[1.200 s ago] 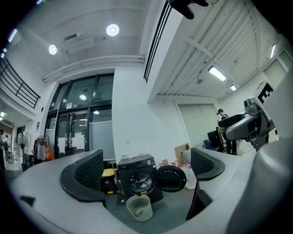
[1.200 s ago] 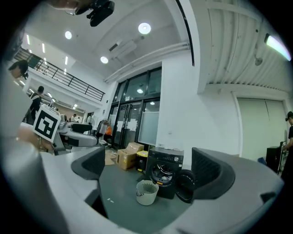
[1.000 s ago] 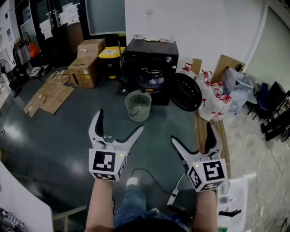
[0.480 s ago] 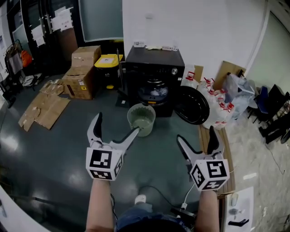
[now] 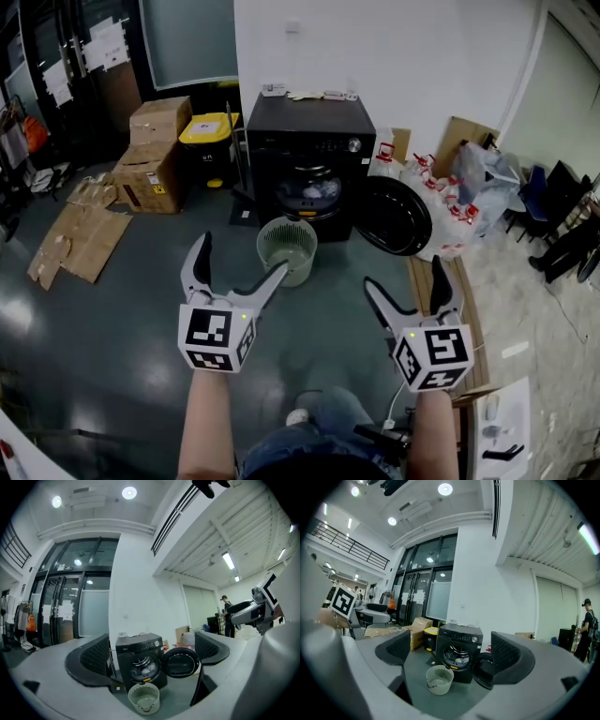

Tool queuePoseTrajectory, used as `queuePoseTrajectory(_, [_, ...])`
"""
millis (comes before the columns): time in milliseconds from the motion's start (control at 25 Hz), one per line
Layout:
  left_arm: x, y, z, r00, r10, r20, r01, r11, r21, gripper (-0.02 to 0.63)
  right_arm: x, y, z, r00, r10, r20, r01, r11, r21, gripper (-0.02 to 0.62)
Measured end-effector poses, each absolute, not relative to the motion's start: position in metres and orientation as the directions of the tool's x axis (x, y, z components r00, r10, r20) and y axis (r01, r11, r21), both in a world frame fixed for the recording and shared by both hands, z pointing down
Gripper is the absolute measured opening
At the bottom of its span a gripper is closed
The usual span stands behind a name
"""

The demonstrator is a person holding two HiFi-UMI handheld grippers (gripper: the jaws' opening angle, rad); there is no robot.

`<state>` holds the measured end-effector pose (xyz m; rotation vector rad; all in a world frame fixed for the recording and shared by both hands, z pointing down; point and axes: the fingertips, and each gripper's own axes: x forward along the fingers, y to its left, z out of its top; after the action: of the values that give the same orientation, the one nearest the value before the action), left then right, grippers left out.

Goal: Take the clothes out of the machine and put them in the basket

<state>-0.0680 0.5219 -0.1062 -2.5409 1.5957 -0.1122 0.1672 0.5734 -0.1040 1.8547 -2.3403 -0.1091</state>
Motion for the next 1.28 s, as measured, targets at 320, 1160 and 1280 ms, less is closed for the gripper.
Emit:
queuePoseTrajectory(320, [-0.057,0.489,-0.100,0.435,-0.900,0.001,-0.889,-0.429,-0.162,0.568,0.177,0.539,-0.090,-0.194,-0.976,0.096,-0.962,0.209,0.176,0.532])
queuePoseTrajectory(1160, [0.034,0.249,-0.066,0.366,-0.922,0.124,-0.912,-0.382,-0.149,0.568,0.262,0.284,-0.046,-0.251,-0.950,0.187,-0.958,0.271,0.095,0.532])
queuePoseTrajectory(1280, [0.050,0.212,-0.070,0.352,-0.929,0.118,-0.919,-0.367,-0.146,0.568,0.274,0.244,-0.050,-0.277,-0.942,0.189,-0.950,0.298,0.093,0.532])
